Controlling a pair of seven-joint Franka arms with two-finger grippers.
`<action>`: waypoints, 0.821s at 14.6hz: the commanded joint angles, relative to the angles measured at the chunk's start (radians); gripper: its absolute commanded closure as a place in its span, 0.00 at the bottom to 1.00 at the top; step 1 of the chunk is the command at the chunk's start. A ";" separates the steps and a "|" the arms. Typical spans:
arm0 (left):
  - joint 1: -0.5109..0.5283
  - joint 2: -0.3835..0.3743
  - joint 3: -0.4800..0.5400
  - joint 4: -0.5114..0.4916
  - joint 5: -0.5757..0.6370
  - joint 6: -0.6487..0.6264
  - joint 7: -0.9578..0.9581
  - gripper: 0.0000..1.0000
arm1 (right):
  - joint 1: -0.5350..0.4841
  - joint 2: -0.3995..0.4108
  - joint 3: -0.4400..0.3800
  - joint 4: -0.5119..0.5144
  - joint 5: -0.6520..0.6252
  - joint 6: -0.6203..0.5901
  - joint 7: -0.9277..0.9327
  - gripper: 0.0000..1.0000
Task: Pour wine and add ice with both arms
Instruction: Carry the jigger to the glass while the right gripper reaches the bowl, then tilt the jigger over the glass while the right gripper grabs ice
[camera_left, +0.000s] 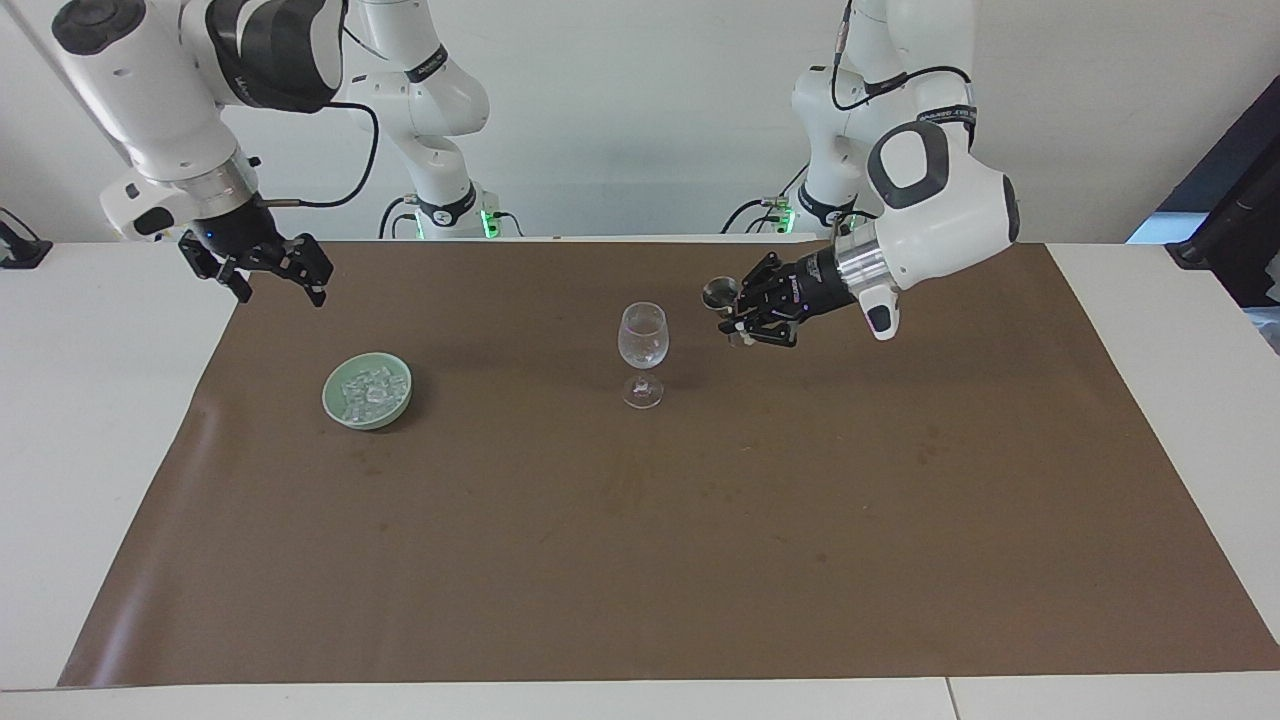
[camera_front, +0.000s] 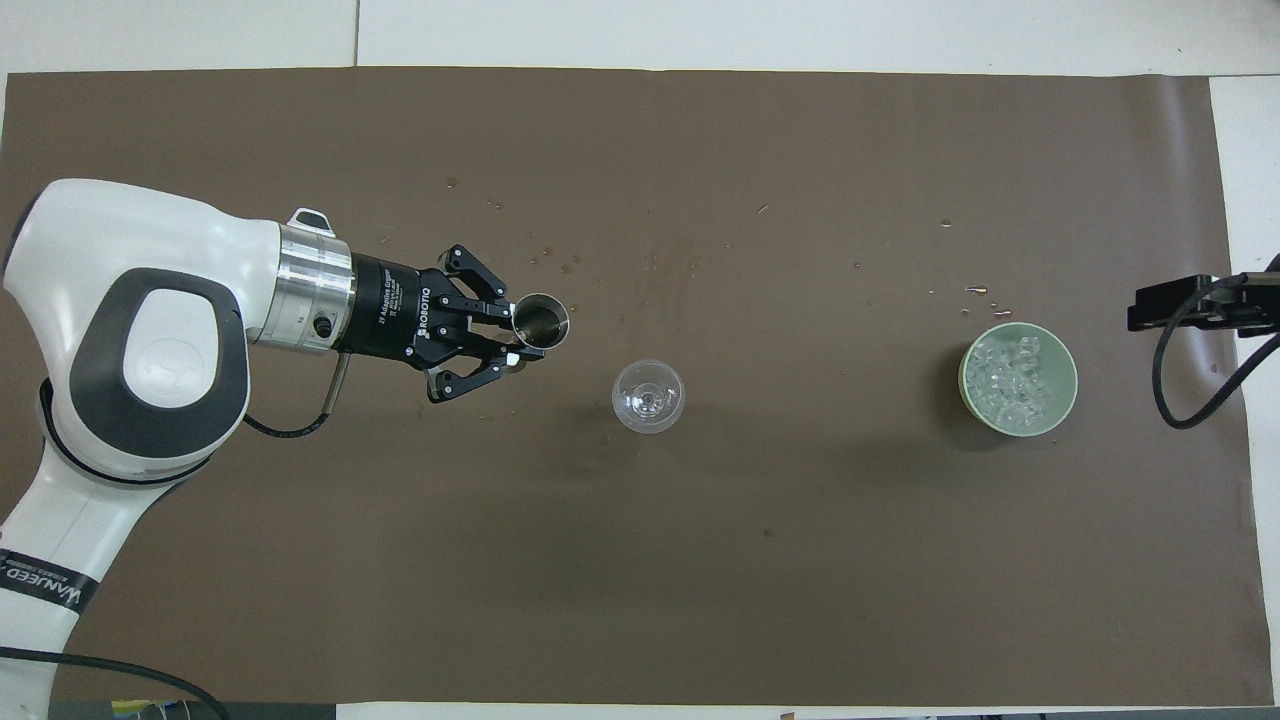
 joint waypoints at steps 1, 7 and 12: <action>-0.063 -0.027 0.013 -0.028 0.084 0.061 -0.066 1.00 | -0.002 -0.057 0.001 -0.143 0.049 0.109 -0.027 0.00; -0.181 -0.013 0.013 -0.012 0.314 0.137 -0.187 1.00 | 0.021 0.028 0.002 -0.276 0.058 0.330 -0.030 0.00; -0.236 0.005 0.013 0.025 0.500 0.154 -0.282 1.00 | -0.004 0.097 0.002 -0.309 0.105 0.429 -0.213 0.00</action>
